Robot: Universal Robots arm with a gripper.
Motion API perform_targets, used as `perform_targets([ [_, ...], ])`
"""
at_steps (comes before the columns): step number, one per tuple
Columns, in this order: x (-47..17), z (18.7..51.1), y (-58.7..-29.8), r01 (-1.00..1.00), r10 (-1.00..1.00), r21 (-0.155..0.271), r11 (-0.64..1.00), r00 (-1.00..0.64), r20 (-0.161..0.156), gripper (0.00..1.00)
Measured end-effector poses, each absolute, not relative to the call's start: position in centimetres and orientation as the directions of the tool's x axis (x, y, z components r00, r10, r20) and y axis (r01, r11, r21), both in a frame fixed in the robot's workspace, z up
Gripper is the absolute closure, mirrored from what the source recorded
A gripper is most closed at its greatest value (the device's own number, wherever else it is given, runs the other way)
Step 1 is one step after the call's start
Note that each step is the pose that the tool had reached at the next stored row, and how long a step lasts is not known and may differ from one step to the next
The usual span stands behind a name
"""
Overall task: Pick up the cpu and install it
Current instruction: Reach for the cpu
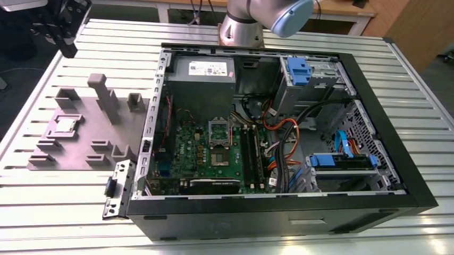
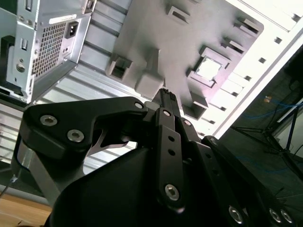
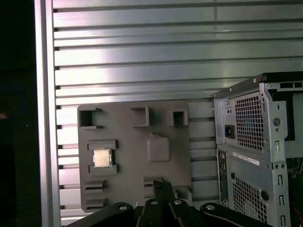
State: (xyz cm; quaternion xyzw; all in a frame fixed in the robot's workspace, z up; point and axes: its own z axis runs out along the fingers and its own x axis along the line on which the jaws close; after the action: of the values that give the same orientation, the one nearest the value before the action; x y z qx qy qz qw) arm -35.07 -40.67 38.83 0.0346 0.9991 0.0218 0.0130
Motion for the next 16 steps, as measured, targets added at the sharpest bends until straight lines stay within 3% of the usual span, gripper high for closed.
perform_targets([
  [16, -36.9, 38.8, -40.7, 0.068, 0.070, 0.044, 0.997, -0.997, -0.024, 0.89],
])
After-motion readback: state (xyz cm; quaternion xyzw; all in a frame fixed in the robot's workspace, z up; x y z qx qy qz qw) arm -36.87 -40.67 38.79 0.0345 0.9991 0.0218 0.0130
